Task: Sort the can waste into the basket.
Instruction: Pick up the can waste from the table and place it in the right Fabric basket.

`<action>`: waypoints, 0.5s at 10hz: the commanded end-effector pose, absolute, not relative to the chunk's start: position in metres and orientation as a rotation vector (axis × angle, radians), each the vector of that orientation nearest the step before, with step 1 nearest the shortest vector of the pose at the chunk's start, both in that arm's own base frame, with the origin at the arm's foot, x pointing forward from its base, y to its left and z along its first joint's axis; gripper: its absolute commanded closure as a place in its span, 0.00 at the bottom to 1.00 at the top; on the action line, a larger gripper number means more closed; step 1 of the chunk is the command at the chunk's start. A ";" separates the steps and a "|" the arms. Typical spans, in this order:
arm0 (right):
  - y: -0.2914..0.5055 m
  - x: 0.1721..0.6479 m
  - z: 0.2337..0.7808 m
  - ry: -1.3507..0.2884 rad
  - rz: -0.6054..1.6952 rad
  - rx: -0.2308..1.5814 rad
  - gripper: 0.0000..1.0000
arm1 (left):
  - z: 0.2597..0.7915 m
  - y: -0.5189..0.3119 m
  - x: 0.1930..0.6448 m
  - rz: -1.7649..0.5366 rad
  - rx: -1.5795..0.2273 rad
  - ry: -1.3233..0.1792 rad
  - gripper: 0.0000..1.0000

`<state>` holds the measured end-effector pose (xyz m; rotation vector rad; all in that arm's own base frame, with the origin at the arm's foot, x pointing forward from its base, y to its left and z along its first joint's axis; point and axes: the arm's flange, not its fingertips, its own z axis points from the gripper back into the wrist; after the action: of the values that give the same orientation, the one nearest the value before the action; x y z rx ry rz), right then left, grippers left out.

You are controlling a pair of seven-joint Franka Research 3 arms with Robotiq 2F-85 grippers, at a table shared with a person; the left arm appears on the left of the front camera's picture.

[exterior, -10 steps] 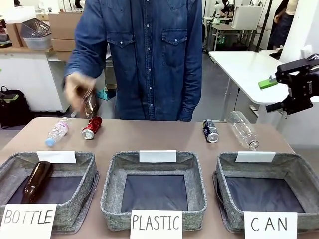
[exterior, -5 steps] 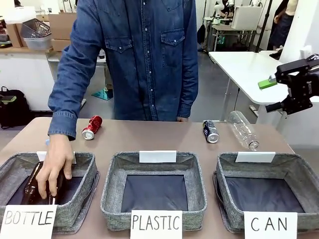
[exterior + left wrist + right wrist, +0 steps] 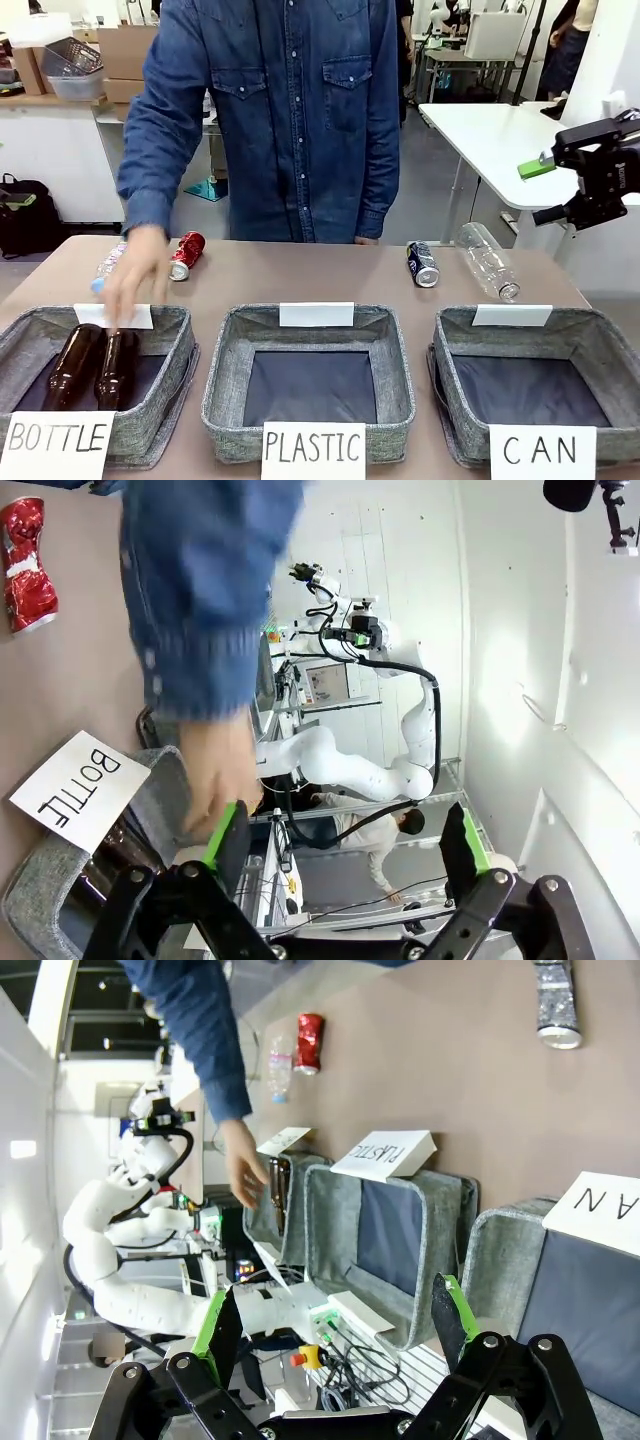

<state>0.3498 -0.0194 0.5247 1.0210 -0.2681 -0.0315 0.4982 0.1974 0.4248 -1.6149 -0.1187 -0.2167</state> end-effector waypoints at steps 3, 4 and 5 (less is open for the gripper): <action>-0.018 0.353 0.525 -0.289 -0.010 1.044 0.00 | 0.441 0.168 0.508 -0.140 -1.353 -0.049 0.00; -0.018 0.353 0.525 -0.289 -0.010 1.044 0.00 | 0.448 0.142 0.520 -0.124 -1.223 -0.038 0.00; -0.018 0.353 0.525 -0.289 -0.010 1.044 0.00 | 0.454 0.114 0.535 -0.136 -1.099 -0.010 0.00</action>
<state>0.3499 -0.0193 0.5248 1.0208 -0.2681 -0.0311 0.5335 0.1466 0.4499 -1.2348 -0.0745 -0.1480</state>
